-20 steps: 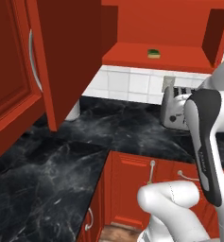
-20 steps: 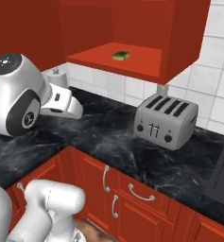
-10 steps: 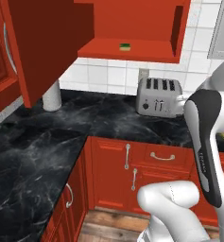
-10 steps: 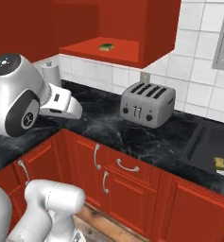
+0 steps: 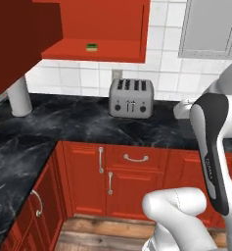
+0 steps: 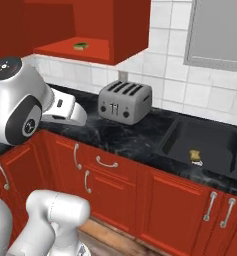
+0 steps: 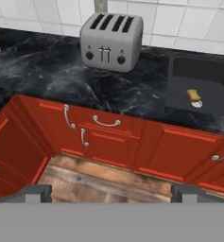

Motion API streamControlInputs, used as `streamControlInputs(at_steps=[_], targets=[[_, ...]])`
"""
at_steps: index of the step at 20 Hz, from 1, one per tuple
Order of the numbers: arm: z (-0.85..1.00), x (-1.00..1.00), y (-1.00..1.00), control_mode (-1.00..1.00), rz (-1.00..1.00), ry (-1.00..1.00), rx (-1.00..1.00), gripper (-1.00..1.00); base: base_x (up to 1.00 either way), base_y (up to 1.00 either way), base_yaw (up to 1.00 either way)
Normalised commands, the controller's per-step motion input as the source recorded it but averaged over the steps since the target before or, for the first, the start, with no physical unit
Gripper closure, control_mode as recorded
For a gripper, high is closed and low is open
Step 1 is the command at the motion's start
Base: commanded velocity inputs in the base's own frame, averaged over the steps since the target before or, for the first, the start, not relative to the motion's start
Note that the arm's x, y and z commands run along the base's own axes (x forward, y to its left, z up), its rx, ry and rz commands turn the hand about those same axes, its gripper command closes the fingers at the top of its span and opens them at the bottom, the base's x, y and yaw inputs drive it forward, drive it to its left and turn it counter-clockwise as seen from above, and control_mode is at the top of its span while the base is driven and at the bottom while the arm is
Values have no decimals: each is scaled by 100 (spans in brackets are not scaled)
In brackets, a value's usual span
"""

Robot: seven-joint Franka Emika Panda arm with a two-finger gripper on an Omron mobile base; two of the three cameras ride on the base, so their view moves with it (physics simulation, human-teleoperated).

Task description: Pick up the sponge and sponge from the sink, and place them back in the cabinet, and close the cabinet door.

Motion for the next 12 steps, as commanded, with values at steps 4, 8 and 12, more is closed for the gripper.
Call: streamControlInputs(at_steps=[4, 8, 12], targets=[[0, 0, 0, 100, 0, 0, 0, -100, 0, -71, -15], [0, 0, 0, 100, 0, 0, 0, -100, 0, -71, -15], [0, 0, 0, 100, 0, 0, 0, -100, 0, -64, -18]])
